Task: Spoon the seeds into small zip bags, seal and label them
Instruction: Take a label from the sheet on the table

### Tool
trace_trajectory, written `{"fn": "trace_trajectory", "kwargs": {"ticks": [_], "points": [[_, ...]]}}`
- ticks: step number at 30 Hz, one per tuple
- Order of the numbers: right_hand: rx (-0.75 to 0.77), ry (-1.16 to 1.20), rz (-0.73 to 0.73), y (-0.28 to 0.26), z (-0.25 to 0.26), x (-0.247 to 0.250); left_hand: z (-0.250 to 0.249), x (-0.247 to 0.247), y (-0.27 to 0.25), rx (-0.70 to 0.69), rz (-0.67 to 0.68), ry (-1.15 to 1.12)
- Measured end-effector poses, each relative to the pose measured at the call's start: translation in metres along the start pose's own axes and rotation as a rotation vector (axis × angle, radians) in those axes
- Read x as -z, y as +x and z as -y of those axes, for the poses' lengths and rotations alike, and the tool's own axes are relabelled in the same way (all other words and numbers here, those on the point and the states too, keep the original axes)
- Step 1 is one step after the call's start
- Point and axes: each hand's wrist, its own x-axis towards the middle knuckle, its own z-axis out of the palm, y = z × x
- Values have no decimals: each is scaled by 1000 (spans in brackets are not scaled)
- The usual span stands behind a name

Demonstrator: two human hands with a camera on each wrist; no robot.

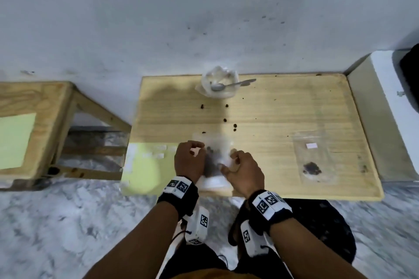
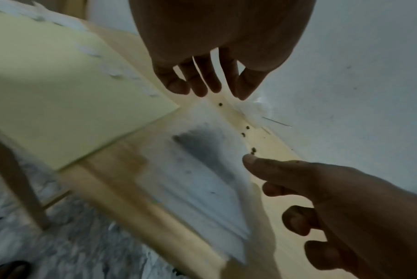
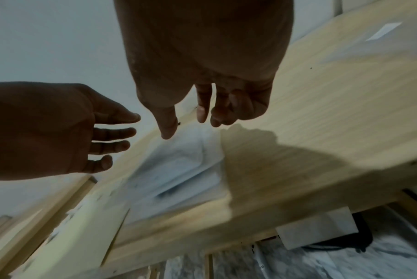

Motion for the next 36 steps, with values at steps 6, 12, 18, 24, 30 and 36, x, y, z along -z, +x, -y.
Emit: {"fn": "trace_trajectory", "kwargs": {"ticks": [6, 12, 18, 24, 30, 36], "points": [[-112, -50, -17, -8, 20, -24, 38, 19, 5, 118, 189, -2], [-161, -20, -48, -8, 26, -24, 47, 17, 5, 94, 280, -49], [-115, 151, -180, -12, 27, -24, 44, 21, 2, 65, 208, -70], [37, 255, -131, -1, 58, -33, 37, 49, 6, 63, 177, -380], [141, 273, 104, 16, 115, -72, 58, 109, 38, 122, 58, -557], [98, -50, 104, 37, 142, -115, 97, 164, 76, 179, -40, -540]]}}
